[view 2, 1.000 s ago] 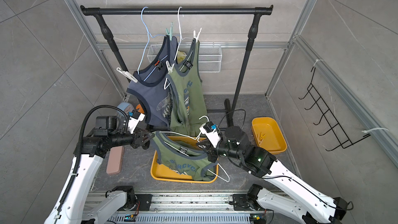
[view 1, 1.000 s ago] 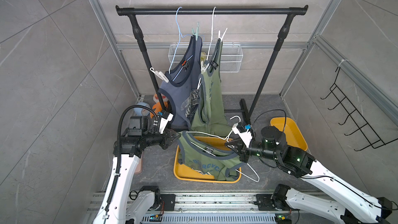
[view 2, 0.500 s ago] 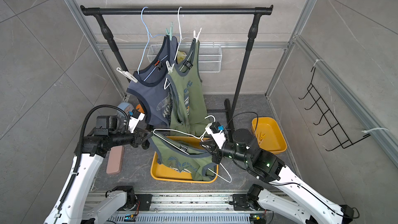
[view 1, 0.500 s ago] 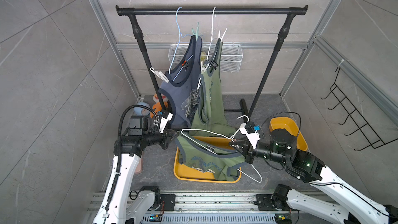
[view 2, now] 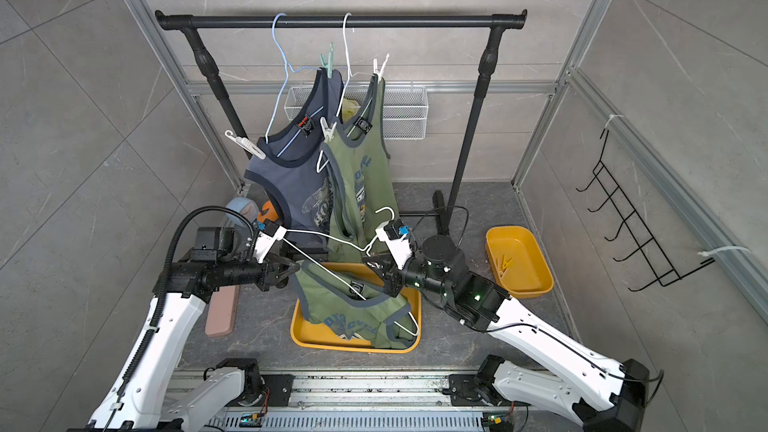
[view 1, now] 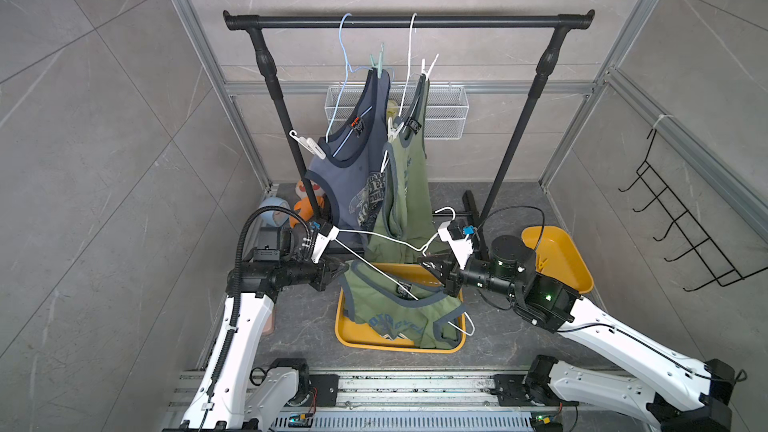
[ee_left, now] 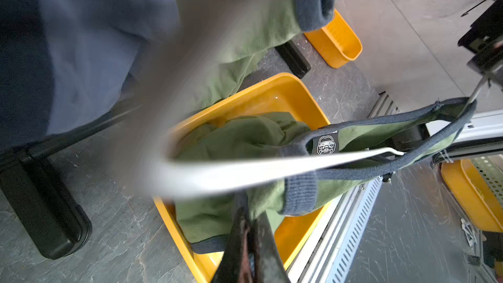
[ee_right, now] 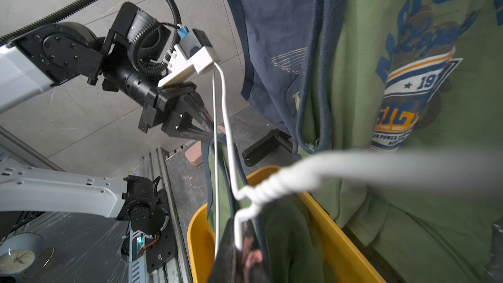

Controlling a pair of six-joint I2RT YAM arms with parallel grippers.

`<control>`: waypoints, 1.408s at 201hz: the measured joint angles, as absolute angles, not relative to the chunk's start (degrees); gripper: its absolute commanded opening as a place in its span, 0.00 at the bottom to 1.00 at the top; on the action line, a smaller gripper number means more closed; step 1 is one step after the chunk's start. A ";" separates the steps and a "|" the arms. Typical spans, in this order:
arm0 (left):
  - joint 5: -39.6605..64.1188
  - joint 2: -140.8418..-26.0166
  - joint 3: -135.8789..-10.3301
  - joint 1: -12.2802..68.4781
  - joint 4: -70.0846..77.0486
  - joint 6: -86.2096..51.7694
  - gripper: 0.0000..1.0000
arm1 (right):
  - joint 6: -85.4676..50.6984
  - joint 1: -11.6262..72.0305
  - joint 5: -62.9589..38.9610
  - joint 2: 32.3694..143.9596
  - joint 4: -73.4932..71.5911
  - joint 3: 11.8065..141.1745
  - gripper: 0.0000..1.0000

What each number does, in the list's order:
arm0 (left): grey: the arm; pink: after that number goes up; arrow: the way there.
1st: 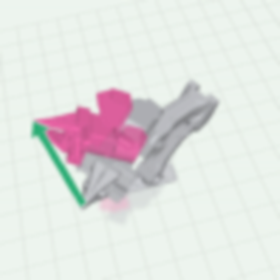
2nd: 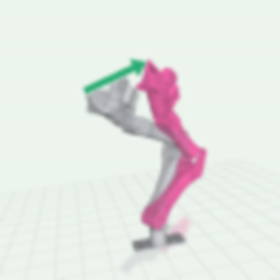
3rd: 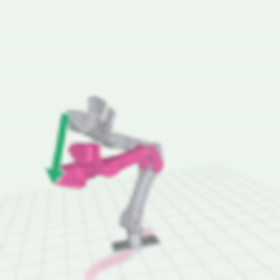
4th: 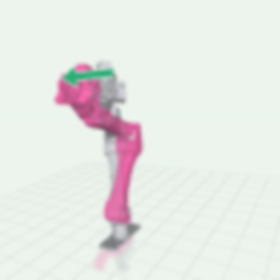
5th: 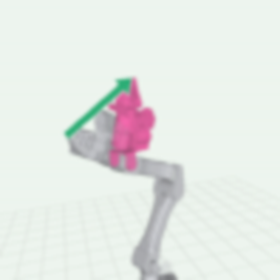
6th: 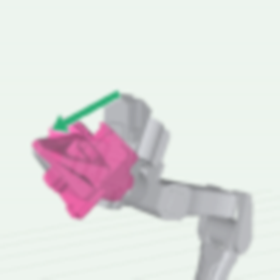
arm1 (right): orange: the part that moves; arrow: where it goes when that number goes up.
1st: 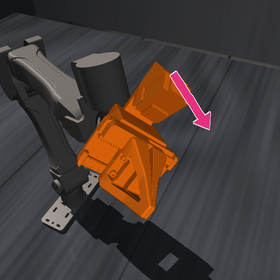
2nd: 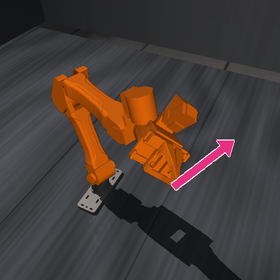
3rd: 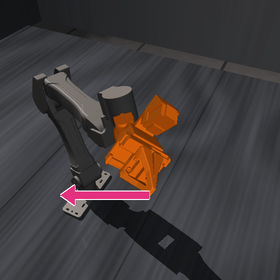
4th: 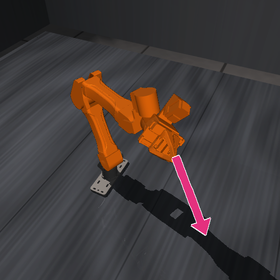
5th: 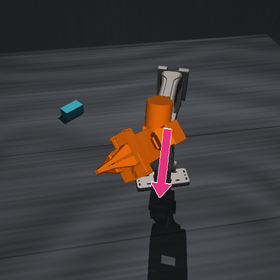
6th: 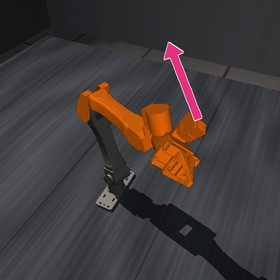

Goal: Remove the clothespins securing tank tops to the hanger
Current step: Remove the tank top from the hanger.

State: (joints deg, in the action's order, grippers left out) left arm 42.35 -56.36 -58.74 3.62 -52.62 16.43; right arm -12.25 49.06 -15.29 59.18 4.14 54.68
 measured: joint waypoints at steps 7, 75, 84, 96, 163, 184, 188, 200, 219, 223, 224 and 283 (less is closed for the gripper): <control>42.15 -56.77 -58.57 3.62 -52.88 17.32 0.03 | -12.47 49.06 -15.38 59.90 3.49 54.68 0.00; 45.04 -58.39 -58.59 3.77 -56.49 23.66 0.48 | -13.10 49.06 -15.31 62.74 0.08 56.10 0.00; 45.63 -58.15 -58.59 3.79 -57.06 24.32 0.54 | -13.08 49.06 -15.20 62.87 0.08 56.25 0.00; 46.24 -57.58 -58.59 3.88 -57.63 25.28 0.62 | -13.08 49.06 -15.20 63.07 0.08 56.49 0.00; 47.05 -53.34 -62.92 3.88 -67.09 33.85 0.75 | -11.51 49.06 -17.47 67.92 -0.32 61.56 0.00; 47.07 -51.31 -67.88 3.88 -70.41 36.45 0.75 | -10.72 49.06 -18.44 69.95 -1.30 62.96 0.00; 47.07 -50.65 -68.82 3.88 -70.85 36.80 0.75 | -10.72 49.06 -18.68 70.46 -1.98 63.07 0.00; 47.11 -49.15 -70.78 3.88 -71.79 37.34 0.75 | -10.72 49.06 -19.27 71.72 -3.44 63.46 0.00; 47.31 -46.87 -72.12 3.88 -72.73 37.69 0.76 | -10.94 49.06 -20.40 74.67 -6.87 64.16 0.00; 47.44 -46.44 -72.20 3.88 -73.06 37.76 0.76 | -10.94 49.06 -20.67 75.31 -7.46 64.29 0.00; 47.46 -46.37 -72.20 3.88 -73.10 37.76 0.76 | -10.96 49.06 -20.75 75.57 -7.68 64.36 0.00; 47.66 -46.48 -71.99 3.99 -74.67 37.82 0.76 | -12.29 49.04 -23.88 82.56 -14.11 66.85 0.01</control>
State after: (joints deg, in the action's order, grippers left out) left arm 47.66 -46.48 -71.99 3.99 -74.67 37.82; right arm -12.29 49.04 -23.88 82.56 -14.11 66.85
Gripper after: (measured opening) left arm 0.763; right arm 0.053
